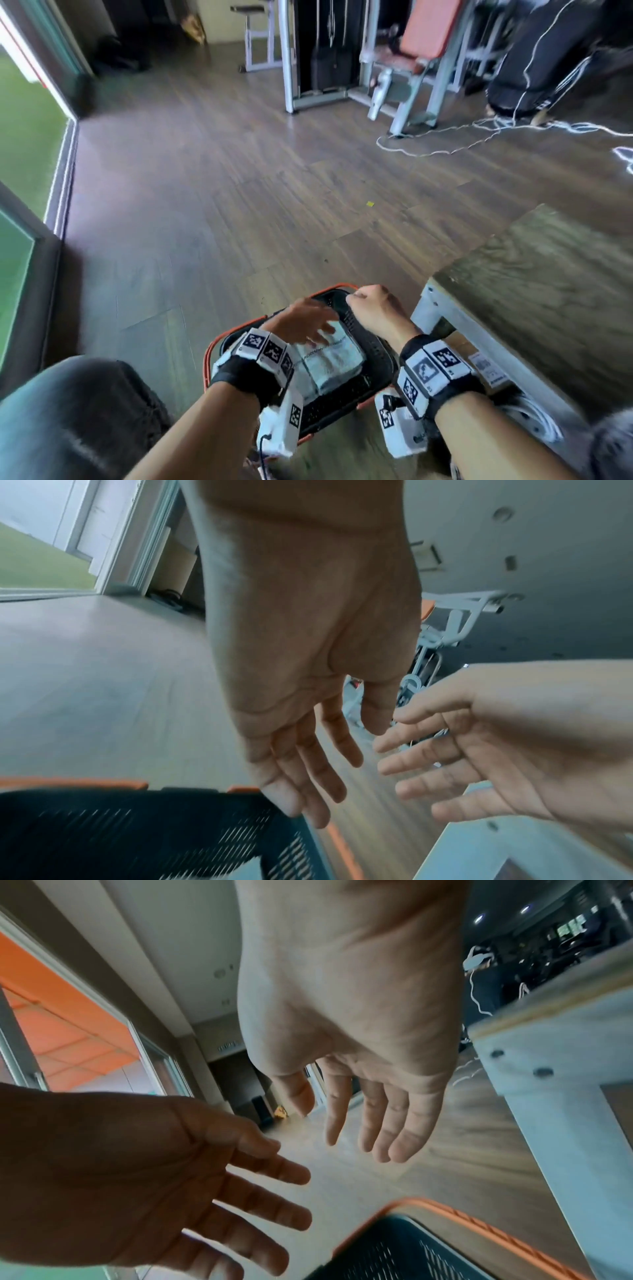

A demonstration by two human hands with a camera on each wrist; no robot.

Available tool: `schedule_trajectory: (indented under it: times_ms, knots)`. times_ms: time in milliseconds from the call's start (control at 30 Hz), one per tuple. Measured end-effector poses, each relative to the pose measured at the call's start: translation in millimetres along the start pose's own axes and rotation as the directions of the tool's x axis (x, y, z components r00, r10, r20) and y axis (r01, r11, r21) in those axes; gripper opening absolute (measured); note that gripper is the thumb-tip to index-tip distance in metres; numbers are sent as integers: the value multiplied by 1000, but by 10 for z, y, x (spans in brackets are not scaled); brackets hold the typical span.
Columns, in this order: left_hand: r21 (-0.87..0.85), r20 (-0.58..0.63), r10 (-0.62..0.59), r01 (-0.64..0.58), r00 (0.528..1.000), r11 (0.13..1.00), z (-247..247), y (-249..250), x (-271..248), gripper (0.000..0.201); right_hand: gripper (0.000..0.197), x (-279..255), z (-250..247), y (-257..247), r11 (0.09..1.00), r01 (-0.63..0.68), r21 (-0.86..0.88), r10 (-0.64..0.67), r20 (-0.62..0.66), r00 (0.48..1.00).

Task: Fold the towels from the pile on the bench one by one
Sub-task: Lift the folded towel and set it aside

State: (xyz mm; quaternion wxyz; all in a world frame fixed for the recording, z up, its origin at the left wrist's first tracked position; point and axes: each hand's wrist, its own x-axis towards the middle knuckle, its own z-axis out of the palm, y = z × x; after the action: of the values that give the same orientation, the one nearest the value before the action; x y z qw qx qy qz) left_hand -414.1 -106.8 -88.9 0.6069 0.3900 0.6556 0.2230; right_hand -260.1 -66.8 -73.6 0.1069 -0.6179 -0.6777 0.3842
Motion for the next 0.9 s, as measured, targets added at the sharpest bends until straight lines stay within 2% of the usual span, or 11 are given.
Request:
schedule_trajectory:
  times_ms: [100,300,467,667,900]
  knots:
    - [91,-89,126,-118,988,989,56,313,-385,24,30,-272,-295,-151,998,44,52,-39,-85,996]
    - [120,-130,246,-231,960,965,254,827,-965,17,32,-760,-882,-287,986,128,108,-99,-236,967]
    - [197,-124,348,-321,929,926,605,1179,-1218,18,34,-1110,-1346,-164,981,132,146,-80,-318,945]
    - [233,-11,409,-396,912,888,1132,1465,-1237,16,31,-1487,-1694,159,981,83,174,-1,-425,905]
    - [326,194,456,-496,869,805,1911,1611,-1118,15,35,-2056,-1965,714,977,-81,198,176,-529,830]
